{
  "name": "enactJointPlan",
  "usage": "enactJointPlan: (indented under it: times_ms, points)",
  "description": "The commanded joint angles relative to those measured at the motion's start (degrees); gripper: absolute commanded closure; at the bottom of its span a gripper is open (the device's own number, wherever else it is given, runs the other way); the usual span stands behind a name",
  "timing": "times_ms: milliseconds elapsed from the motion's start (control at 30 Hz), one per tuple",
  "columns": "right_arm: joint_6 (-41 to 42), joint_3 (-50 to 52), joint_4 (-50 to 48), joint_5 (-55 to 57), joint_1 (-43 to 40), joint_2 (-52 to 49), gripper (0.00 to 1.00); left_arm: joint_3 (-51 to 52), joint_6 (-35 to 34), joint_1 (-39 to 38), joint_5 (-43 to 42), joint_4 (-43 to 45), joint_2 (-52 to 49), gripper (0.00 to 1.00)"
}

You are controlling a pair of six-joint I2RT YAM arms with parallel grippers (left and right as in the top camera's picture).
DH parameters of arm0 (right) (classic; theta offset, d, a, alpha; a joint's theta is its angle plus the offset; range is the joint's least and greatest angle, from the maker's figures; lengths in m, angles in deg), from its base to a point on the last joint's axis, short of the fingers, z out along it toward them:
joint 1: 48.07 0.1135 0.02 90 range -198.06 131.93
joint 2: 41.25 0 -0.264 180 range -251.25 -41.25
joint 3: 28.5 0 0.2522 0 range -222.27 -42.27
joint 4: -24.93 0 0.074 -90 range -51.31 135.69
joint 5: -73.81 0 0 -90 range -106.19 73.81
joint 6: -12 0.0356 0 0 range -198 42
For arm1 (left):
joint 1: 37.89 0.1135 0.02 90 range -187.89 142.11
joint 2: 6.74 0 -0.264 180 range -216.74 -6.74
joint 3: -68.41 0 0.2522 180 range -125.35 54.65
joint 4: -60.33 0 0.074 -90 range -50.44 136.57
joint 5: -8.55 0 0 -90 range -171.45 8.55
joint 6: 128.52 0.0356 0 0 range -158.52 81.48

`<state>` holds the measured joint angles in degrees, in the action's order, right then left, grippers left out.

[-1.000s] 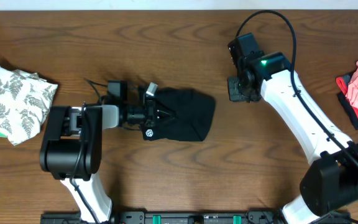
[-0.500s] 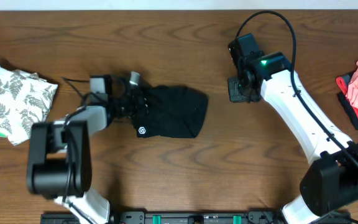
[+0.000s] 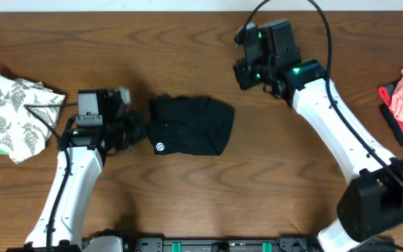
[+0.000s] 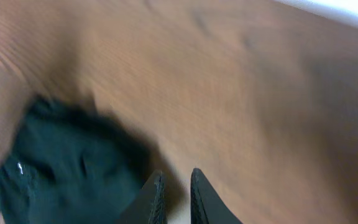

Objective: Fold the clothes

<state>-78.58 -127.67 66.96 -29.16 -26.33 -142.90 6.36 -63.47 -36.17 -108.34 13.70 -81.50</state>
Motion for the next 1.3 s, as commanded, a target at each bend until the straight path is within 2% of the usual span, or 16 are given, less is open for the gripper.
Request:
enactJointPlan:
  times_ms: [0, 300, 467, 600, 800, 967, 1067, 1100, 1133, 1267]
  points:
    - [-1.6, 0.0, -3.6, -4.6, 2.0, -5.0, 0.85, 0.1, -0.7, 0.1, 15.6, -3.5, 0.3, 0.93]
    - [0.4, 0.0, -13.2, -4.9, 6.2, -20.0, 0.87, 0.9, -0.7, 0.1, 15.6, -8.6, 0.3, 0.94]
    - [1.0, 0.0, -14.1, -4.9, 6.8, -24.2, 0.88, 0.9, -0.6, 0.1, 15.6, -9.6, 0.3, 0.94]
    - [1.0, 0.0, -9.7, -4.9, 6.8, -24.7, 0.89, 0.9, -0.6, 0.1, 15.6, -10.1, 0.3, 0.94]
    - [1.0, 0.0, 6.1, -7.5, 7.0, -24.7, 0.87, 0.9, -0.7, 0.1, 15.3, -13.2, 0.3, 0.94]
    - [0.9, 0.0, 16.5, -16.9, 7.3, -24.7, 0.87, 0.9, -0.7, 0.1, 15.3, -16.9, 0.3, 0.93]
    - [0.9, 0.0, 19.1, -20.6, 8.2, -24.7, 0.87, 0.9, -0.7, 0.1, 15.3, -17.5, 0.3, 0.92]
    - [0.9, 0.0, 19.5, -21.0, 8.4, -24.7, 0.88, 0.9, -0.7, 0.1, 15.3, -17.5, 0.3, 0.86]
    - [1.0, 0.0, 19.8, -20.9, 8.6, -24.7, 0.88, 0.9, -0.7, 0.1, 15.3, -17.4, 0.3, 0.73]
    - [6.3, -0.4, 20.1, -14.6, 7.5, -24.3, 0.89, 0.9, -0.7, 0.1, 15.3, -16.7, 0.3, 0.51]
